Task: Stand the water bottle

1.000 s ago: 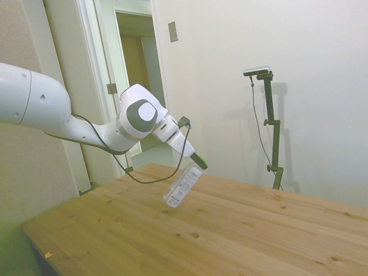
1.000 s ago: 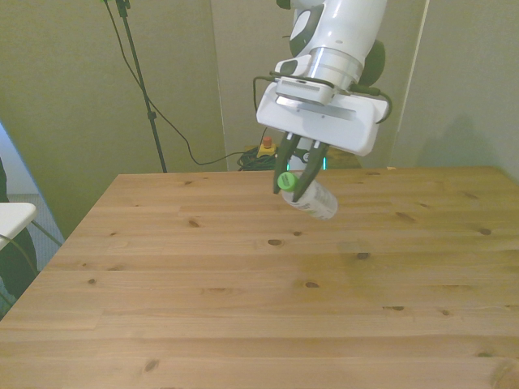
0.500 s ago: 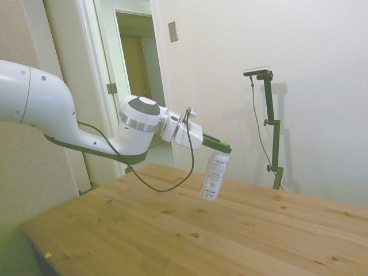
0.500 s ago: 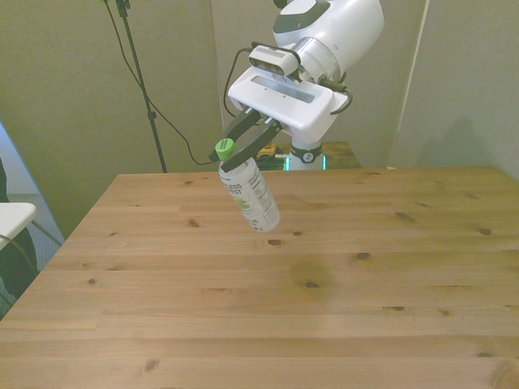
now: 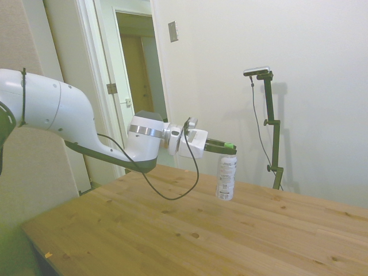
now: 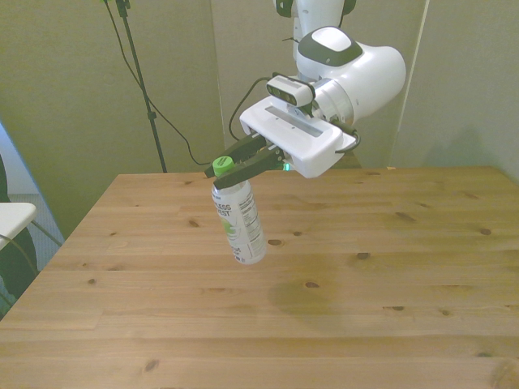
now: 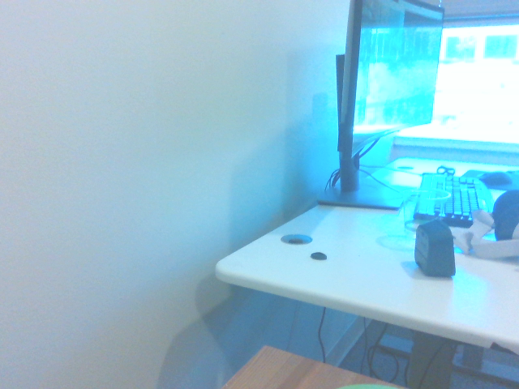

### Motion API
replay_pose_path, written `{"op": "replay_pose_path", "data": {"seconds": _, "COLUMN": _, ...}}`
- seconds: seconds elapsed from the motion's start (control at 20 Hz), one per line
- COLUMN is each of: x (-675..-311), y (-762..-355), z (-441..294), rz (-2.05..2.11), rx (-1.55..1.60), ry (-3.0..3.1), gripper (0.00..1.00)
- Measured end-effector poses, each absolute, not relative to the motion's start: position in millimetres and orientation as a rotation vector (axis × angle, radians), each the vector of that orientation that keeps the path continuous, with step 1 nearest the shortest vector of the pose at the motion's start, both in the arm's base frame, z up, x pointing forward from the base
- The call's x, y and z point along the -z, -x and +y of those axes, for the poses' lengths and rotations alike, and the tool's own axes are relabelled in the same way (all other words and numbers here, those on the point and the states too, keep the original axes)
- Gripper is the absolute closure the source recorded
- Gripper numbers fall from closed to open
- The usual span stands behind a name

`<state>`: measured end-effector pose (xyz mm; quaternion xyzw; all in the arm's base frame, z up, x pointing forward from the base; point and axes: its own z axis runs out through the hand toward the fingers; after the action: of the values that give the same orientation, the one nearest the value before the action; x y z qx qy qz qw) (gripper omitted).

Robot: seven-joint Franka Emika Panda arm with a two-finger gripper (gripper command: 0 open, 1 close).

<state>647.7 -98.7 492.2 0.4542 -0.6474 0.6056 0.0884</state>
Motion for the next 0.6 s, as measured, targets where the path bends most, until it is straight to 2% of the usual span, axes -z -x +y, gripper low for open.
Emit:
{"op": "replay_pose_path", "data": {"seconds": 0.1, "x": -492, "y": -662, "z": -97, "rz": -1.905, "rx": -1.826, "ry": -1.326, "gripper": 1.0}}
{"op": "replay_pose_path", "data": {"seconds": 0.35, "x": -461, "y": -695, "z": -93, "rz": -1.856, "rx": -1.822, "ry": -1.305, "gripper": 1.0}}
{"op": "replay_pose_path", "data": {"seconds": 0.6, "x": -447, "y": -716, "z": -94, "rz": -1.836, "rx": -1.835, "ry": -1.294, "gripper": 1.0}}
